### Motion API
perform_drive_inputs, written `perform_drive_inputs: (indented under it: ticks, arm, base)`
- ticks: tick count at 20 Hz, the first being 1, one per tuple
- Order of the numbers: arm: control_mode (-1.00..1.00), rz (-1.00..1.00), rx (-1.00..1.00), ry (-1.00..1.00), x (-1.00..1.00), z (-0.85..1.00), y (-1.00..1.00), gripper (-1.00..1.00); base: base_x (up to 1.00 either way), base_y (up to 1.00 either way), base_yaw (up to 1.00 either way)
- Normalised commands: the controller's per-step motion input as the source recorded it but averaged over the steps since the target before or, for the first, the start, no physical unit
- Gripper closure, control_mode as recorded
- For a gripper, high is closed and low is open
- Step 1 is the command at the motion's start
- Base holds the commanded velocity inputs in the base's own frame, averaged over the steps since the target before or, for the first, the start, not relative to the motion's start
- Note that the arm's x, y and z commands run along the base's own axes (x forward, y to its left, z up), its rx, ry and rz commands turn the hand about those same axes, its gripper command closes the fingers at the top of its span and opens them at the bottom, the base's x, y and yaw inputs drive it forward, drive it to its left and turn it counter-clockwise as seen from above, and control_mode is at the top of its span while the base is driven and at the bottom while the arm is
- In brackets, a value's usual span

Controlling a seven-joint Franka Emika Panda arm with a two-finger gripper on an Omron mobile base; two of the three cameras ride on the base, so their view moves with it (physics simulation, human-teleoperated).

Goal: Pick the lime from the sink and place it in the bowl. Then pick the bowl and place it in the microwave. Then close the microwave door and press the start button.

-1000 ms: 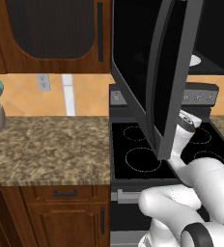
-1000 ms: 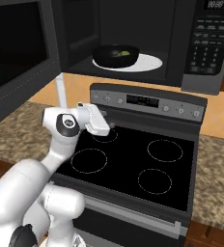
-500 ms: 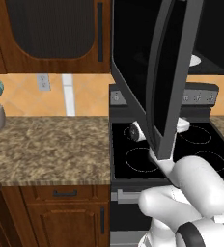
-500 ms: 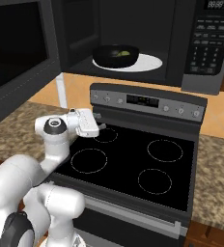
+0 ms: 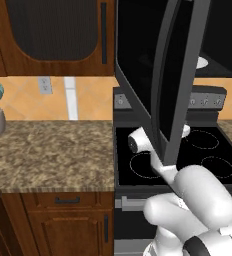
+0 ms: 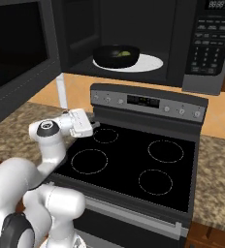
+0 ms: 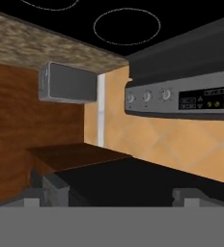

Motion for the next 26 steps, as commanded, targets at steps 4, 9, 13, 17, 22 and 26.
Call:
perform_drive_inputs:
  ticks: [4, 9, 13, 17, 22, 26]
  arm:
    - [-1.0, 0.13, -0.22, -0.06, 0.0, 0.0, 0.72, -1.0]
    - [-1.0, 0.09, -0.12, -0.03, 0.0, 0.0, 0.39, -1.0]
    - [-1.0, 0.0, -0.04, 0.0, -0.01, 0.0, 0.14, -1.0]
    - [-1.0, -0.01, -0.32, -0.01, 0.0, 0.17, 0.91, -1.0]
    - [-1.0, -0.01, -0.29, -0.06, -0.13, 0.17, 0.85, -1.0]
    - [-1.0, 0.0, -0.13, -0.2, -0.14, 0.0, 0.67, -1.0]
  base:
    - [0.0, 0.0, 0.0]
    - [0.0, 0.0, 0.0]
    - [0.0, 0.0, 0.0]
    - [0.0, 0.0, 0.0]
    - [0.0, 0.0, 0.0]
    - [0.0, 0.0, 0.0]
